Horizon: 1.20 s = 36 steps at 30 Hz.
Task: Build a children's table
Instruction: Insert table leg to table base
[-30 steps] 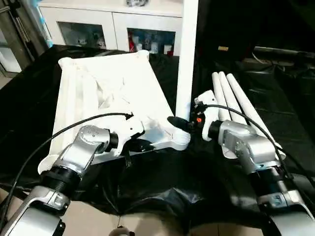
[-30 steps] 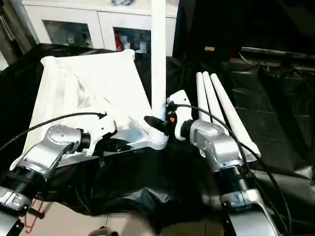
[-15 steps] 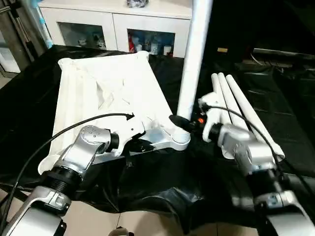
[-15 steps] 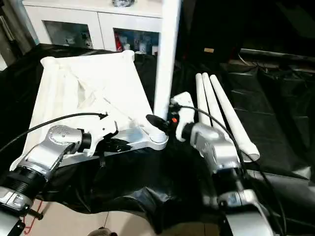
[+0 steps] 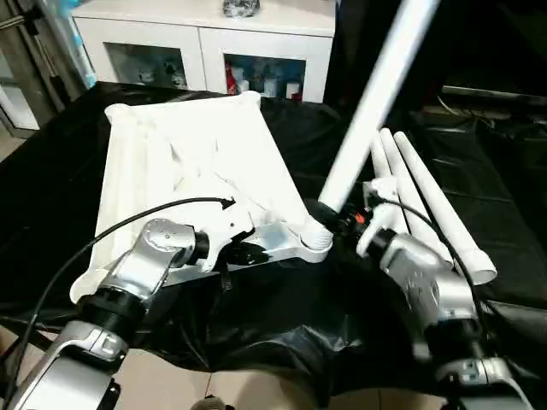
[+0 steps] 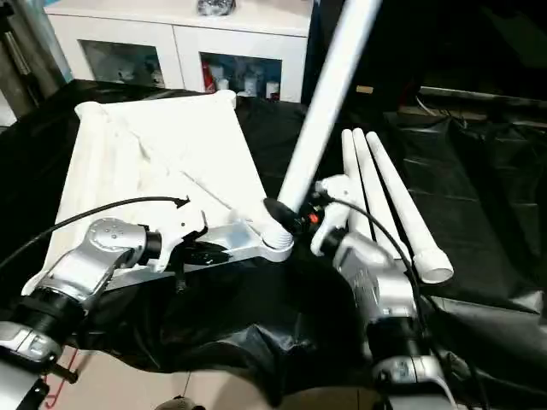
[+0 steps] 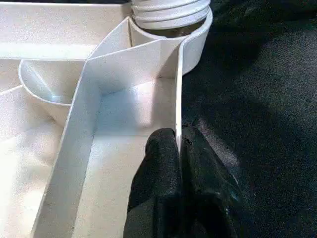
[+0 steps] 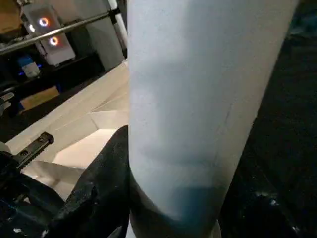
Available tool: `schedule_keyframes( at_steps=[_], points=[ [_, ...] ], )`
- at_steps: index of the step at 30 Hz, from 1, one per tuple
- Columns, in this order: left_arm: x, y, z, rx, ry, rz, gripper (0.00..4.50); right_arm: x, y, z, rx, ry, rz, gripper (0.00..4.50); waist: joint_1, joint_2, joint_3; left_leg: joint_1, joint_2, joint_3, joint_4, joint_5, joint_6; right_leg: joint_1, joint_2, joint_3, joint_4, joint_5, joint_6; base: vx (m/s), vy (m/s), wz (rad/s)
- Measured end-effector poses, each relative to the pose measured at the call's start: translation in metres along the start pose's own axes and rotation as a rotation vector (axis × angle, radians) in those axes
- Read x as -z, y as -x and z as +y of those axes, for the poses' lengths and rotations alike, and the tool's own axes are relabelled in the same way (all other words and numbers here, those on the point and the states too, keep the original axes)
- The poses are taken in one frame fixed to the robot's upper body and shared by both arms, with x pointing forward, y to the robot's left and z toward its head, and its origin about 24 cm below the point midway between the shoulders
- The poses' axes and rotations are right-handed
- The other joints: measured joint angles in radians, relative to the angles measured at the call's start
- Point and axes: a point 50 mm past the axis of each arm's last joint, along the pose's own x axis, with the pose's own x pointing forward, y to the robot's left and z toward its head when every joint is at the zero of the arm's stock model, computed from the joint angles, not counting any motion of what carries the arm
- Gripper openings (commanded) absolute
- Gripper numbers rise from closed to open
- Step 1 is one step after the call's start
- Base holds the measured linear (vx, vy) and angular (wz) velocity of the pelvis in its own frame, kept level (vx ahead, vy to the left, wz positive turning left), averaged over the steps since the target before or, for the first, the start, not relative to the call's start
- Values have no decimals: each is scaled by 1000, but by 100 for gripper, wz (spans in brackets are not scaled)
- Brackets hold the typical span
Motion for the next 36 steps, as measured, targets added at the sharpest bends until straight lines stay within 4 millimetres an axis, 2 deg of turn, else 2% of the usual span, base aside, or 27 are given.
schedule_keyframes(
  at_steps=[9,16,25,32,36],
  points=[
    [0,-2,0,0,-8,-1,0,11,13,1,19,42,-38,189,-1,3,-2,0,0,0,0,0,0,1,0,0,-1,0,0,0,0,0],
    [0,-2,0,1,-13,-2,0,6,13,5,-10,169,-2,189,-2,3,-2,0,0,0,-2,0,0,2,0,0,-3,0,0,0,0,0],
    [2,0,2,-12,-12,1,0,-2,0,8,-61,273,76,189,-12,3,-2,0,0,0,-4,0,0,0,0,0,-3,0,1,0,0,0],
    [4,6,4,-10,-12,11,0,-13,-15,7,-149,328,173,188,-37,2,-2,0,0,0,-5,0,0,0,1,0,-4,1,-1,0,0,0],
    [5,8,4,-2,-14,12,0,-16,-20,7,-195,347,211,188,-40,-1,-2,0,0,0,-5,0,0,0,1,0,-5,2,-3,0,0,0]
  ],
)
